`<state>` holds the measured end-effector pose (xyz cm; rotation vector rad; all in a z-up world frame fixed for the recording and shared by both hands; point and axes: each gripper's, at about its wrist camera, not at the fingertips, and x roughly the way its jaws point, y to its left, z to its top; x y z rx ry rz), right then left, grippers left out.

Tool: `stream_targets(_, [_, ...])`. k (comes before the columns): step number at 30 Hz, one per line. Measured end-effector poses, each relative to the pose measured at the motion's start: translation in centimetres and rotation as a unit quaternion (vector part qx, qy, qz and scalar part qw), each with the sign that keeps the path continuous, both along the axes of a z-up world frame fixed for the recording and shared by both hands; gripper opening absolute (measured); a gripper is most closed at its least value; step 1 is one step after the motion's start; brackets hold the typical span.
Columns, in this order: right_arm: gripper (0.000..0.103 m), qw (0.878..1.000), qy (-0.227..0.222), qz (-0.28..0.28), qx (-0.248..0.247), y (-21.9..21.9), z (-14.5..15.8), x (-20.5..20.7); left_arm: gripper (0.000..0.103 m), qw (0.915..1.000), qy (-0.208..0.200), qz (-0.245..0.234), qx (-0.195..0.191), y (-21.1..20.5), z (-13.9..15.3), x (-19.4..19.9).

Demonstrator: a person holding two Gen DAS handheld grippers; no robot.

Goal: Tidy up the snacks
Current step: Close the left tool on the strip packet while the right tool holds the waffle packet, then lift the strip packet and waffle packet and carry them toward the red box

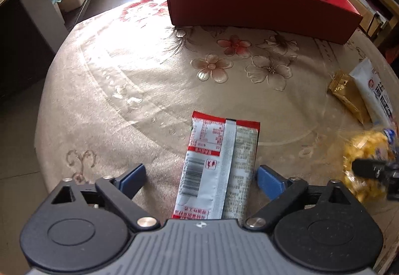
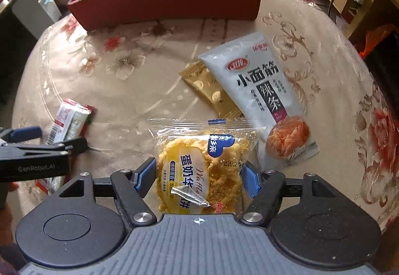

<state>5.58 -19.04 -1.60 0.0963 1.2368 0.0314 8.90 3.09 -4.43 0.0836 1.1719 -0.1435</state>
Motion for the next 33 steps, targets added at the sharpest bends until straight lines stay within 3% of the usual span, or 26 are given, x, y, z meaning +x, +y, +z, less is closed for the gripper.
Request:
stream_targets(1, [0.073,1.0,-0.004,0.002,0.006,-0.1,0.3,0.1,0.082,1.0,0.0,0.001,0.002,0.0,0.2,-0.4])
stream_targets(3, [0.069,1.0,-0.013,0.009,0.015,0.2,1.3,-0.3,0.061,1.0,0.0,0.004,-0.002,0.1,0.7,-1.1])
stream_targets(5, [0.064,1.0,-0.019,0.016,0.016,0.6,1.6,-0.2,0.052,1.0,0.0,0.007,-0.004,0.2,1.0,-1.5])
stream_targets(7, [0.06,0.999,-0.019,0.023,0.016,0.8,1.6,-0.3,0.051,0.9998,0.003,0.017,-0.008,0.4,1.0,-1.6])
stream_targets(10, [0.063,0.999,-0.015,0.032,0.01,1.1,1.1,-0.3,0.051,0.9997,0.003,0.023,-0.002,0.2,1.0,-2.0])
stream_targets(13, [0.068,0.999,-0.009,0.029,0.021,1.0,0.8,-0.1,0.058,0.9994,0.005,0.035,0.0,0.3,1.0,-2.0])
stream_targets(15, [0.075,1.0,-0.004,0.027,0.016,1.2,0.7,-0.1,0.072,0.9989,0.01,0.045,-0.005,0.8,0.8,-1.8])
stream_targets(18, [0.08,0.999,-0.001,0.025,0.02,1.5,0.7,0.0,0.099,0.9996,0.014,0.022,-0.008,0.5,0.1,-1.6])
stream_targets(19, [0.082,0.999,-0.002,0.03,0.024,1.8,0.6,0.0,0.103,0.9997,0.01,0.019,0.008,0.3,-0.3,-1.7])
stream_targets(21, [0.083,0.999,-0.002,0.039,0.003,2.6,0.2,0.0,0.102,0.9994,0.006,0.034,-0.006,0.7,-0.4,-1.8])
stream_targets(23, [0.081,0.999,0.007,0.049,-0.02,3.3,-0.7,0.2,0.095,0.9994,0.006,0.033,-0.001,0.7,-0.2,-1.9])
stream_targets(25, [0.078,0.998,0.007,0.06,-0.03,3.6,-1.0,0.2,0.078,0.9994,0.001,0.035,-0.001,1.0,0.4,-2.3])
stream_targets(27, [0.076,0.997,0.0,0.072,-0.031,3.5,-0.5,-0.2,0.05,0.9993,0.001,0.036,-0.01,1.4,1.0,-2.6])
stream_targets(33, [0.069,0.996,-0.012,0.075,-0.037,2.8,0.3,-1.4,0.044,0.9982,0.008,0.052,-0.027,2.5,1.3,-2.8])
